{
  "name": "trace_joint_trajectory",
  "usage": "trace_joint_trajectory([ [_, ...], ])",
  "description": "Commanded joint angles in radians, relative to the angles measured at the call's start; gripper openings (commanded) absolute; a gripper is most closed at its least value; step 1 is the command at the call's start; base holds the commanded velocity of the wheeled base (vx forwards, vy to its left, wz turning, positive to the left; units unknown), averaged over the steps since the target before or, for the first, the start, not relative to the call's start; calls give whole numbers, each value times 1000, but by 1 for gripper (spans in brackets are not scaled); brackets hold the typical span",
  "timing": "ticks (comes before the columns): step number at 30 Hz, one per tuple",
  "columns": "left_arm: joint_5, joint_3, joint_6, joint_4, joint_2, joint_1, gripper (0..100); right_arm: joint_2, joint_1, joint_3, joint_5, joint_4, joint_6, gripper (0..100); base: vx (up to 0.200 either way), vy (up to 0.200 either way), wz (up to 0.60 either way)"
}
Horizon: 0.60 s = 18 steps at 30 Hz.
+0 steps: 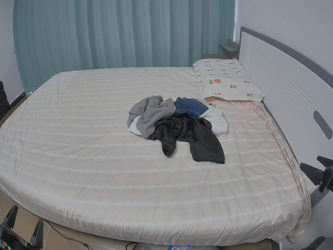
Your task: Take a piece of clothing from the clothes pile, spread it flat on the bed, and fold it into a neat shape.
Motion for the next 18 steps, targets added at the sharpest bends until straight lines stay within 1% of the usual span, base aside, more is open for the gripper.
trace_joint_trajectory([
  [1, 0, 16, -1, 0, -18, 0, 100, 900, 130, -288, -37, -278, 182, 100, 0, 0, 0],
  [2, 0, 16, -1, 0, -18, 0, 100, 947, 130, -326, -52, -278, 199, 100, 0, 0, 0],
  [3, 0, 16, -1, 0, -18, 0, 100, 955, 130, -332, -55, -278, 201, 100, 0, 0, 0],
  [5, 2, 16, -1, 0, -18, 0, 100, 1071, 133, -424, -83, -278, 238, 100, 0, 0, 0],
  [7, 0, 16, -1, 0, -18, 0, 100, 1114, 139, -463, -87, -278, 250, 100, 0, 0, 0],
  [10, 0, 16, -1, 0, -18, 0, 100, 1228, 140, -564, -92, -278, 277, 100, 0, 0, 0],
  [13, 0, 16, 1, 0, -18, 0, 100, 1291, 142, -625, -112, -278, 300, 100, 0, 0, 0],
  [15, 0, 16, -1, 0, -18, 2, 100, 1358, 148, -700, -143, -275, 311, 100, 0, 0, 0],
  [17, 0, 16, -1, 0, -18, 0, 100, 1372, 149, -717, -150, -274, 313, 100, 0, 0, 0],
  [18, 0, 16, 1, 0, -18, 0, 100, 1404, 159, -751, -164, -274, 328, 100, 0, 0, 0],
])
